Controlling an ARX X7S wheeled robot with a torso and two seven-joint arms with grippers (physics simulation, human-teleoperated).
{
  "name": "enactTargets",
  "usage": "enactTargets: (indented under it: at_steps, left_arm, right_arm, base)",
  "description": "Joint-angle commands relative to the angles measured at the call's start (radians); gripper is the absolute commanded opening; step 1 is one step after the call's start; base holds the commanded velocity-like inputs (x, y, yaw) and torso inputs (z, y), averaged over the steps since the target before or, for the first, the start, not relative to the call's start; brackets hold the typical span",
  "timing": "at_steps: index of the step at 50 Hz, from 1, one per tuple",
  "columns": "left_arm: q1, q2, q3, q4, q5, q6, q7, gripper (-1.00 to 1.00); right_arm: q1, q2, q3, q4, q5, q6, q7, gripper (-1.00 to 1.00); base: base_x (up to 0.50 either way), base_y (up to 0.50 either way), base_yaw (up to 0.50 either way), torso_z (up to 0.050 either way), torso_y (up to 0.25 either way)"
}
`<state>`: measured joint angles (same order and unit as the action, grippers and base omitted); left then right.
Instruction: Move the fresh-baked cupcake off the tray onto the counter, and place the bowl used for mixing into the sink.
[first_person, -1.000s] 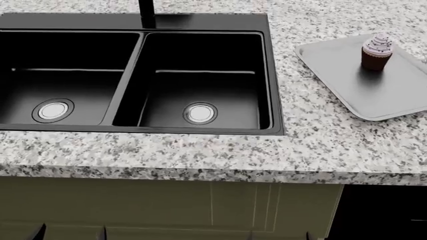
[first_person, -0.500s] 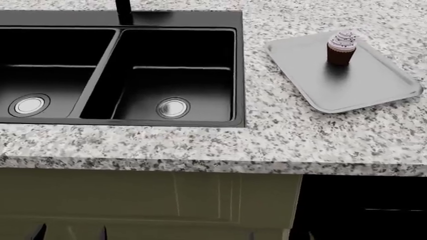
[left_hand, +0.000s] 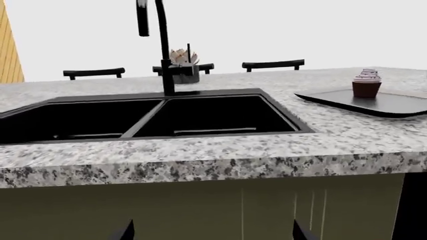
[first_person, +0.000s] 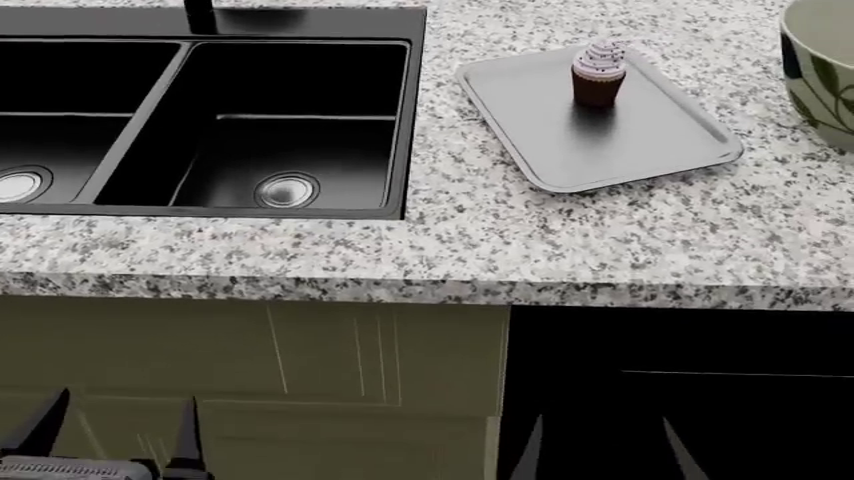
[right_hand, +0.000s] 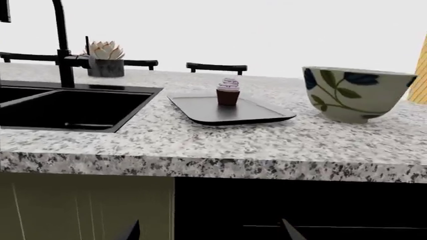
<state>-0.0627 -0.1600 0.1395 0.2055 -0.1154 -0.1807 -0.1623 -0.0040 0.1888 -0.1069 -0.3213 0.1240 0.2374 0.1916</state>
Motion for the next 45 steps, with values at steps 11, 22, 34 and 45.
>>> enactTargets:
  at_steps: [11, 22, 34, 45]
  left_arm:
    - [-0.343, -0.039, 0.002, 0.286, -0.135, -0.606, -0.011, 1.00]
    - [-0.615, -0.014, -0.024, 0.411, -0.202, -0.917, -0.065, 1.00]
    - [-0.423, -0.014, 0.076, 0.252, -0.119, -0.586, -0.065, 1.00]
    - [-0.474, -0.027, 0.062, 0.333, -0.143, -0.684, -0.080, 1.00]
  right_arm:
    - [0.319, 0.074, 0.067, -0.374, 0.182, 0.607, 0.001, 1.00]
    - [0.540, 0.085, 0.057, -0.410, 0.224, 0.838, 0.026, 1.00]
    - [0.397, 0.088, 0.026, -0.278, 0.140, 0.557, 0.026, 1.00]
    - [0.414, 0.077, 0.080, -0.351, 0.193, 0.632, 0.042, 1.00]
  base:
    - [0.00, 0.00, 0.00, 0.000, 0.000]
    - [0.00, 0.00, 0.00, 0.000, 0.000]
    - [0.00, 0.00, 0.00, 0.000, 0.000]
    - [0.01, -0.03, 0.00, 0.000, 0.000]
